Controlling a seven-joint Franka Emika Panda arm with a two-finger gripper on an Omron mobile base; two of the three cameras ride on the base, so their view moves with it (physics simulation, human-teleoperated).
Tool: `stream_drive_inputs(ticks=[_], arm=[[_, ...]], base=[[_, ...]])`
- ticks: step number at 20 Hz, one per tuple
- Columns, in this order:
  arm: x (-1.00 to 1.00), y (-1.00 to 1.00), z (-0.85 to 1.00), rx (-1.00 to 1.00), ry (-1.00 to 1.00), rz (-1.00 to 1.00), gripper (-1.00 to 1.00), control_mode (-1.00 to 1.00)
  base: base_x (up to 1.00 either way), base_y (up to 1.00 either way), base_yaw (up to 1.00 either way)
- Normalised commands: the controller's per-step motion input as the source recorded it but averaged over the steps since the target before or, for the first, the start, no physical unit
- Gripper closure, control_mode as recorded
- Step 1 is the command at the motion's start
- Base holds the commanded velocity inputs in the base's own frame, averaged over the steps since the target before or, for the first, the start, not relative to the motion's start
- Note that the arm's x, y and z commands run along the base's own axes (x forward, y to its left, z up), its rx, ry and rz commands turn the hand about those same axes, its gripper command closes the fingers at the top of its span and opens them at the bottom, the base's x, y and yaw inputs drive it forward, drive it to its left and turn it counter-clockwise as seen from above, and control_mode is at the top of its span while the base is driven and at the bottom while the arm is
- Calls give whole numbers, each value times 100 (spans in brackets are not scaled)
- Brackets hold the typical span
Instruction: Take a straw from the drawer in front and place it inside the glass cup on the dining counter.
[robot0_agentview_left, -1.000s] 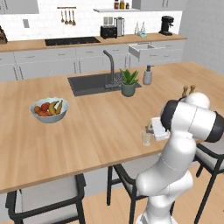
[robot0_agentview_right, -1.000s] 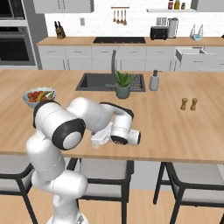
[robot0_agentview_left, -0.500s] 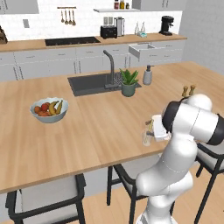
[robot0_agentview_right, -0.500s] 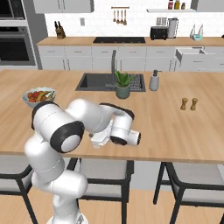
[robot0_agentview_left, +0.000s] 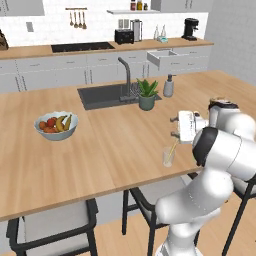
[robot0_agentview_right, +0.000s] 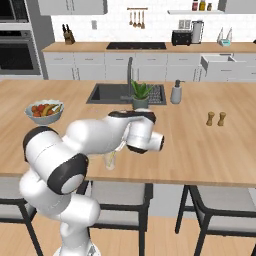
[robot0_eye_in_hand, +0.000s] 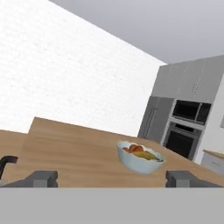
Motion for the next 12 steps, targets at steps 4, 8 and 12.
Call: stream_drive_inputs(ticks=[4,8,12], arm=[[-4,0,100,0,-17,-2,-100,-100],[-63,11,78,-12,-22,0,-100,-100],[-98,38,32,-33,-18,0,-100,-100]], base=[[0,0,0],[0,0,0],[0,0,0]])
